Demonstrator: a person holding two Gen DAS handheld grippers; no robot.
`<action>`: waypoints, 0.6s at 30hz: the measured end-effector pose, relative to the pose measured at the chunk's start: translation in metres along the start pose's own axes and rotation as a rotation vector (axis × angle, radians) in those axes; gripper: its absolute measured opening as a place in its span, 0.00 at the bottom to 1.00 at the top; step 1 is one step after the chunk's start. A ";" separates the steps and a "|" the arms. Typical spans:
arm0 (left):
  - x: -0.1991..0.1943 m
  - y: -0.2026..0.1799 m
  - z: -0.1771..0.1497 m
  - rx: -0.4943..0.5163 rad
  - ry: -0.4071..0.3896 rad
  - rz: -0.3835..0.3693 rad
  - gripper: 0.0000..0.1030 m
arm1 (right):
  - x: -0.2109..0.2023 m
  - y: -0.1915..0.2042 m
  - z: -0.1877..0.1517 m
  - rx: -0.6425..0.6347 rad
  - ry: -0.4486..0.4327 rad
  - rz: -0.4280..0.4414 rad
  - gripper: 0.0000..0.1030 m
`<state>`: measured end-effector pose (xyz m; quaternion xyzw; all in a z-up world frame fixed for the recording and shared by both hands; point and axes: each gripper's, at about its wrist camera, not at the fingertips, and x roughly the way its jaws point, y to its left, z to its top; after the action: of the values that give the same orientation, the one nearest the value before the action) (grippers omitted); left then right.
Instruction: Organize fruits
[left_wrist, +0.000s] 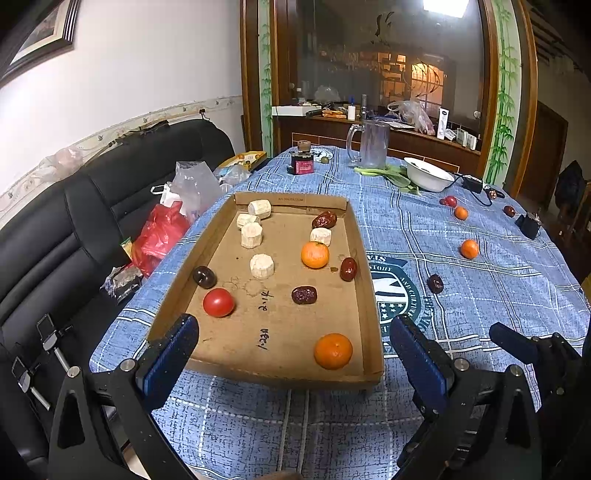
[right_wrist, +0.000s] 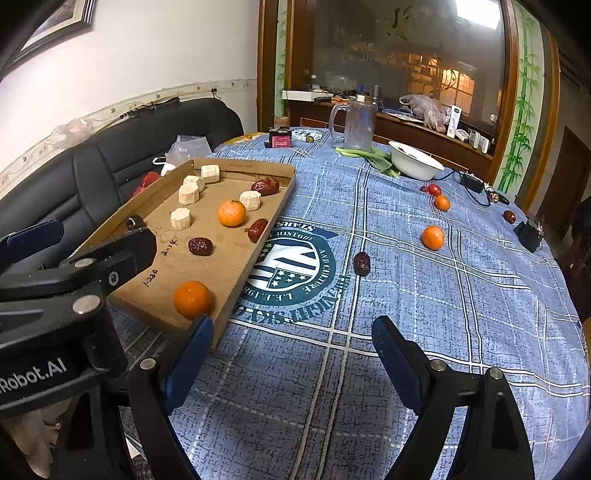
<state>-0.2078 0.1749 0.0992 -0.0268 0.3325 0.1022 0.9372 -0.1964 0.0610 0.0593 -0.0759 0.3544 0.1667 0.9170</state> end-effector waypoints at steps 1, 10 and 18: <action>0.000 0.000 0.000 0.000 0.002 0.001 1.00 | 0.000 0.000 0.000 0.000 0.001 0.000 0.88; 0.004 0.000 -0.004 -0.002 0.005 -0.001 1.00 | 0.004 0.003 -0.003 -0.004 0.012 0.000 0.88; 0.004 0.001 -0.008 -0.025 -0.007 -0.032 1.00 | 0.007 0.005 -0.005 -0.014 0.020 0.003 0.89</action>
<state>-0.2099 0.1753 0.0904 -0.0435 0.3274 0.0917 0.9394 -0.1966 0.0664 0.0510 -0.0833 0.3623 0.1700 0.9126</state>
